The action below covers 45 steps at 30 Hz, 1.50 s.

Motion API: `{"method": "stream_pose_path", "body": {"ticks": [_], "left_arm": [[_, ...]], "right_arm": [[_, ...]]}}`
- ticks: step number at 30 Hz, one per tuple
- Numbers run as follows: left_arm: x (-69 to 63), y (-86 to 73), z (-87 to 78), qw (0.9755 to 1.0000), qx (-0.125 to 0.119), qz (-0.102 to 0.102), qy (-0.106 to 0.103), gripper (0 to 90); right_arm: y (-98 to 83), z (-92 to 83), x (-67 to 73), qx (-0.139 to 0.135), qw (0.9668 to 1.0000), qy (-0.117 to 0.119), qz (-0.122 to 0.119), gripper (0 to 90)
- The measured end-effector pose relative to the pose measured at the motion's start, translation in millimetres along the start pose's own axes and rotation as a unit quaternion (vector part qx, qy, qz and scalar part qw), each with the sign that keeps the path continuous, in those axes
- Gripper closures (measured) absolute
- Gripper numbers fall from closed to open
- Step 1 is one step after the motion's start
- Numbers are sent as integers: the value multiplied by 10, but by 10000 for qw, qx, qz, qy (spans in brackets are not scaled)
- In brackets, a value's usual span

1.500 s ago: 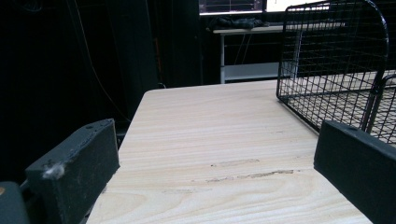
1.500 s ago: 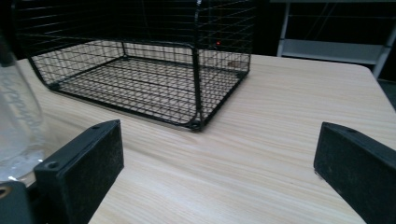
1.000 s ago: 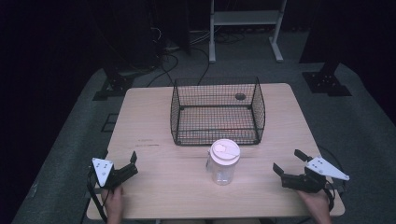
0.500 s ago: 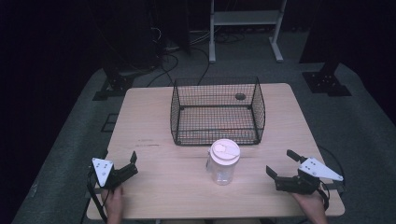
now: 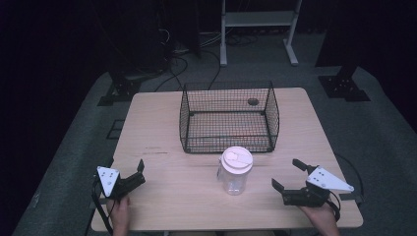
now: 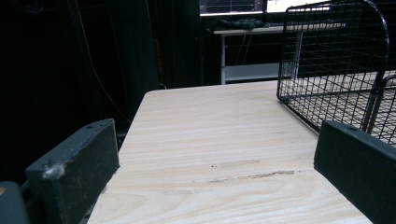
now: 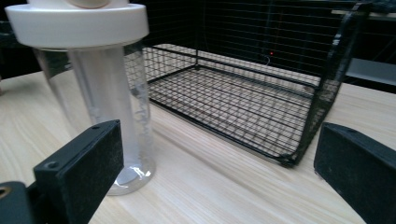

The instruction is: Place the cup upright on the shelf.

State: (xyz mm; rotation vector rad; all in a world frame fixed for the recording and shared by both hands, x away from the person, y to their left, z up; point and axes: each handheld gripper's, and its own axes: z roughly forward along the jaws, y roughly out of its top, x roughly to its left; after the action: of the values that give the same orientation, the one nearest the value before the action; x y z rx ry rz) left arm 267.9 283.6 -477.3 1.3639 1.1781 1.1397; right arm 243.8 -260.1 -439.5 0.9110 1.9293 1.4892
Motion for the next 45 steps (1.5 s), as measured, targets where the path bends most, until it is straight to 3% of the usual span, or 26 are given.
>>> {"method": "stream_pose_path", "body": {"ticks": [16,29,45], "left_arm": [[-2,1,-3,10000,-1,7,2,0],[0,1,-7,10000,-4,-5,8,0],[6,1,-8,10000,-13,-14,4,0]], "right_arm": [[117,93,248,-31,9988,426,-229,9],[273,237,458,-60,9954,819,-498,9],[366,423,582,21,9938,910,-646,9]]}}
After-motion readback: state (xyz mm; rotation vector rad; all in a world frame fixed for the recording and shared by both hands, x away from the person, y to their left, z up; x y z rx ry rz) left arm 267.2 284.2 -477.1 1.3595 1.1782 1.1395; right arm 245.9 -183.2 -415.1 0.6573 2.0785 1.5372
